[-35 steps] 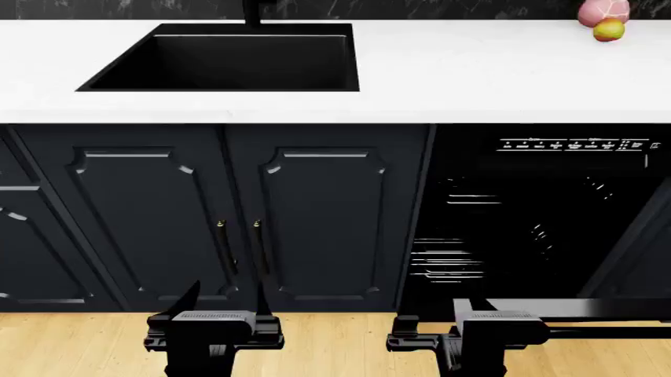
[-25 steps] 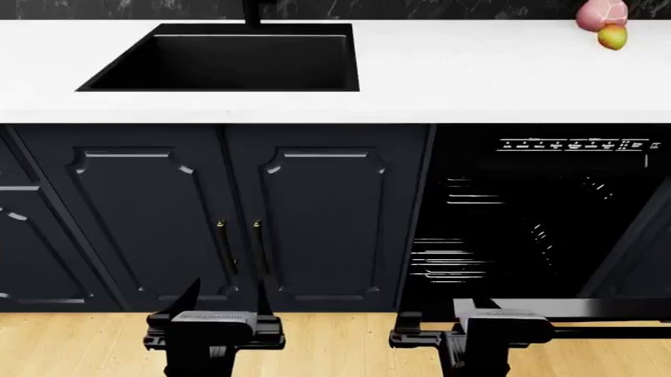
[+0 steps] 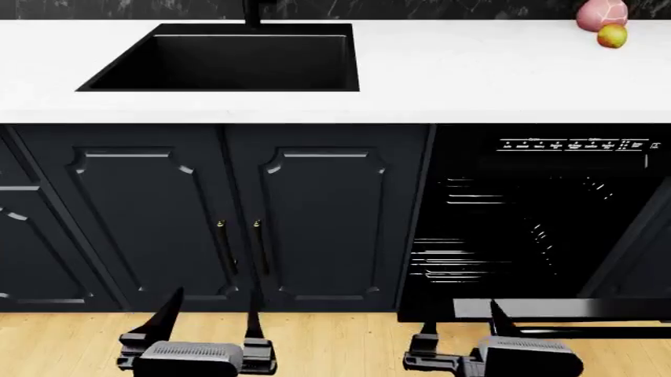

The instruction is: Close the dishwasher door

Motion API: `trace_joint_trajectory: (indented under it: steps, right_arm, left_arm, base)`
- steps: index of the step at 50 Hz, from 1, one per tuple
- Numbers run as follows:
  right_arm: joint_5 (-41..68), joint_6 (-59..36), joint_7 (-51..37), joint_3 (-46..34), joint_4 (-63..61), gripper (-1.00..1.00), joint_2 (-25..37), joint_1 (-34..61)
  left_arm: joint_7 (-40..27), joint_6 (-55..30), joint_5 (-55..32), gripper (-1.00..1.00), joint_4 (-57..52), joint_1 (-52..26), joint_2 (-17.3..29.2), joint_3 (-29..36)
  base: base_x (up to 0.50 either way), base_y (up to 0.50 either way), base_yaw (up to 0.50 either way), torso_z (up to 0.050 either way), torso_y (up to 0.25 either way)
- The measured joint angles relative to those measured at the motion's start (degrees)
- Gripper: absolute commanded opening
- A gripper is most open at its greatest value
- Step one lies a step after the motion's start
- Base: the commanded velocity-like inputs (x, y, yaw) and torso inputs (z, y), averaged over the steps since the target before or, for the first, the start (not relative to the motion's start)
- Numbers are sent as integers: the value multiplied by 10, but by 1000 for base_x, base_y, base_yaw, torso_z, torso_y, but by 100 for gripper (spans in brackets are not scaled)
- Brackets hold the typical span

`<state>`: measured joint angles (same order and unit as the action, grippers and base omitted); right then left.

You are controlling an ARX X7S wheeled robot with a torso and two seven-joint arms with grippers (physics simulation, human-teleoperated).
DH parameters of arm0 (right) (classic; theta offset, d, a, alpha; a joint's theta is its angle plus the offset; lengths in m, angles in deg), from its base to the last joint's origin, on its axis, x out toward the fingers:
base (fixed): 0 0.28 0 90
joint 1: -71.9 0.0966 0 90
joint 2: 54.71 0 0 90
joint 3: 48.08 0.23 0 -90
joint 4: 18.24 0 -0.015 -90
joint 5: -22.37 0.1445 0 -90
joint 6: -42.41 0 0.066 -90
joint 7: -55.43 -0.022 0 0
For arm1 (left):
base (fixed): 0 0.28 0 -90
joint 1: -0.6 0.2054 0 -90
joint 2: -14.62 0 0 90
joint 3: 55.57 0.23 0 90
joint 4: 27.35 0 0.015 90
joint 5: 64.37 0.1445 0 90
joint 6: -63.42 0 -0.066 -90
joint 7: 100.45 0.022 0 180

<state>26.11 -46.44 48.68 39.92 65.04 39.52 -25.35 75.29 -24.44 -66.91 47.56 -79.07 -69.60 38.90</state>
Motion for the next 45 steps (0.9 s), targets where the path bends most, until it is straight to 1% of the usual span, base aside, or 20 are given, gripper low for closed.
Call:
trace_joint_trajectory:
  steps: [9, 17, 26, 34, 45]
  right_arm:
    - [-6, 110, -7, -7, 99, 100, 3, -27]
    - [-16, 239, -11, -18, 261, 100, 1, -7]
    - [7, 331, 0, -24, 389, 100, -3, 18]
    - [29, 375, 14, -31, 450, 100, -4, 32]
    - [46, 401, 21, -39, 485, 100, -2, 41]
  left_arm:
    - [6, 158, -4, 100, 139, 15, 5, 5]
    - [8, 306, -2, 100, 325, -15, -4, 12]
    - [14, 456, -9, 100, 541, -72, -17, 15]
    - [30, 523, -9, 100, 644, -101, -28, -2]
    - [49, 560, 2, 100, 705, -119, -39, -30]
  base:
    - [0, 0, 0, -3, 0]
    - [0, 0, 0, -50, 0]
    - [0, 0, 0, -50, 0]
    - [0, 0, 0, -50, 0]
    - [0, 0, 0, -50, 0]
